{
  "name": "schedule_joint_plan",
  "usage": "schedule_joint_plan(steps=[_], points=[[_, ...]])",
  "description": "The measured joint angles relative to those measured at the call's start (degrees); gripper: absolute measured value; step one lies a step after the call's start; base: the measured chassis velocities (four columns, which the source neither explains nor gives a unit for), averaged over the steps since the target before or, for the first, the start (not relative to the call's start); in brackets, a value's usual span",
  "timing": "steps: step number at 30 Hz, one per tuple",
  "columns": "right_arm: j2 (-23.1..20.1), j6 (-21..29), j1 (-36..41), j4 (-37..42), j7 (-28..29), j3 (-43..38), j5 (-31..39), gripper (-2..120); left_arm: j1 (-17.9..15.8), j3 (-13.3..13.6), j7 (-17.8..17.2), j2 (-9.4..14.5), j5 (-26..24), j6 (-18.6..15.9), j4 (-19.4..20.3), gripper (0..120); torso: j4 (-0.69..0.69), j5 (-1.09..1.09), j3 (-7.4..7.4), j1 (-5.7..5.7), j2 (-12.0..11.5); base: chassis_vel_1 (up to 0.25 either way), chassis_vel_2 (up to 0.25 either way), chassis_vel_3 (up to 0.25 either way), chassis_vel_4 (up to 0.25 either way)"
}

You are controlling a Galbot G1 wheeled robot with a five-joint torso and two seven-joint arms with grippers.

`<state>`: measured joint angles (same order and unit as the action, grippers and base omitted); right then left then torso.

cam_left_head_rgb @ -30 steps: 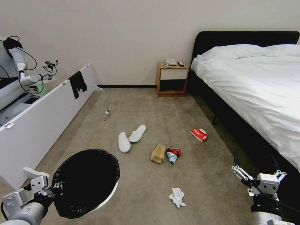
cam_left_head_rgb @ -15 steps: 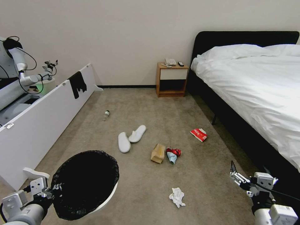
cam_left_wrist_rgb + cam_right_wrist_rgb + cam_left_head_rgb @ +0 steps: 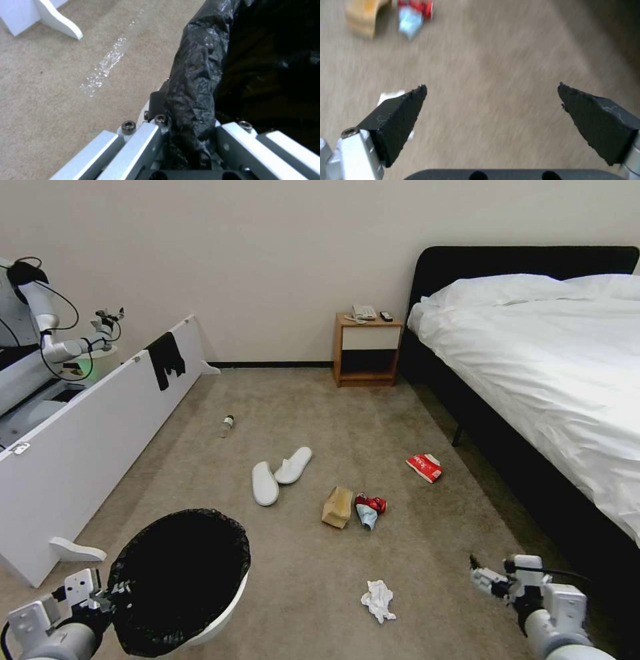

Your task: Pick up the trash bin, then pick up the garbage from the floor and place it into the trash bin.

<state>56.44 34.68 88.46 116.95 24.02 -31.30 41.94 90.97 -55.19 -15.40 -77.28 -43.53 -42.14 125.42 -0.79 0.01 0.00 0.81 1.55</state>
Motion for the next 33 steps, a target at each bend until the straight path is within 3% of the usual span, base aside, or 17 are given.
schedule_joint_plan(steps=[3,9,10,14,17,33], points=[[-0.55,4.68,-1.94,-1.26,0.09,2.63,4.08,100,0.12,-0.15,0.13,-0.44,0.38,0.0,-0.03,2,0.0,0.0,0.0,0.0,0.0,0.0,0.0,0.0,0.0],[-1.48,6.97,-3.73,-2.76,-0.69,6.52,6.04,96,0.29,-0.51,0.3,-0.81,0.73,0.0,-0.11,2,0.0,0.0,0.0,0.0,0.0,0.0,0.0,0.0,0.0],[-1.62,7.64,-4.25,-3.01,-1.85,7.31,6.07,90,0.33,-0.55,0.42,-0.98,0.87,0.0,-0.13,2,-0.01,0.0,0.0,0.0,0.0,0.0,0.0,0.0,0.0],[-2.25,8.0,-5.43,-4.81,-11.12,8.89,0.98,98,0.46,-0.65,0.68,-1.38,1.21,0.0,-0.13,2,0.0,-0.01,0.0,0.0,0.0,0.0,0.0,0.0,0.0],[-2.38,8.0,-7.22,-6.63,-12.44,10.75,-0.43,100,0.45,-0.72,0.88,-1.56,1.43,0.0,-0.13,2,0.0,-0.01,0.0,0.0,0.0,0.0,0.0,0.0,0.0],[-0.21,7.18,-16.09,-16.35,-10.44,20.0,-1.39,100,-0.12,-0.62,1.75,-2.36,2.92,0.0,-1.34,2,0.0,-0.01,0.0,0.0,0.0,0.0,0.0,0.0,0.0]])
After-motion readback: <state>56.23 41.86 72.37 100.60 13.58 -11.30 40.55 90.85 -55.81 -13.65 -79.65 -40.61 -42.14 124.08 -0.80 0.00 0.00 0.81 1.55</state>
